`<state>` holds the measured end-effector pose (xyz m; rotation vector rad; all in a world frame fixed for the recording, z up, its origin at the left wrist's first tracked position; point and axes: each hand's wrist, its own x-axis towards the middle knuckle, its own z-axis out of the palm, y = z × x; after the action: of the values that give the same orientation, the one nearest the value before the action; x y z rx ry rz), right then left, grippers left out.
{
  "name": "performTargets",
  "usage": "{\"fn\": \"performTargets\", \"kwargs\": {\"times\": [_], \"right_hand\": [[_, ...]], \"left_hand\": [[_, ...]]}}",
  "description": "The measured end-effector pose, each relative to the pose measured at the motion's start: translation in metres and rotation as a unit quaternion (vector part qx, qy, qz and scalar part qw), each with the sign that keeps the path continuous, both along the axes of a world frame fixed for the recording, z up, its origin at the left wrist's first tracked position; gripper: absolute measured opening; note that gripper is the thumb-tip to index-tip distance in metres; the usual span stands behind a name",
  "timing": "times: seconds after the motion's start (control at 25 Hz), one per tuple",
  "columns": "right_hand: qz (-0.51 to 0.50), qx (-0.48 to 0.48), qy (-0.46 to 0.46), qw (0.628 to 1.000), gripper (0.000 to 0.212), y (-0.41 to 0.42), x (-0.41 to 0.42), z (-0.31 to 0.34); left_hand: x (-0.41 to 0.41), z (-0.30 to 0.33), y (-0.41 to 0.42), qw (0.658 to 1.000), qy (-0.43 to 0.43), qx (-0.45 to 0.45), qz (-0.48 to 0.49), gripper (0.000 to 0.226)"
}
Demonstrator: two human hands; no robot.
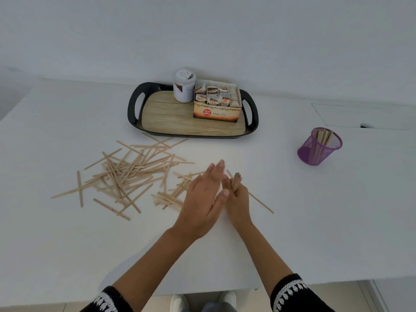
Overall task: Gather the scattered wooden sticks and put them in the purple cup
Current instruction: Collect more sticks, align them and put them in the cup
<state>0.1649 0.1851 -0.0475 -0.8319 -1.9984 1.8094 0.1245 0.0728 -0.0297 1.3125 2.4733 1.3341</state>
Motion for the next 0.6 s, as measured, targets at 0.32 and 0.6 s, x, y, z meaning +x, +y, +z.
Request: {"fn": "performTargets", "kwargs": {"times": [0.32,0.6], "right_hand": [[0.041,-0.368,0.099,0.924,0.038,0.025,0.007,0.026],[0.153,-0.346,0.024,0.925,0.054,0.058,0.024,0.036]], "left_hand": [[-0.002,0.006,0.014,0.927,-0.357,0.086,0.072,0.025],[-0.003,0.042,0.038,0.817,-0.55,-0.023,-0.174,0.048]]}}
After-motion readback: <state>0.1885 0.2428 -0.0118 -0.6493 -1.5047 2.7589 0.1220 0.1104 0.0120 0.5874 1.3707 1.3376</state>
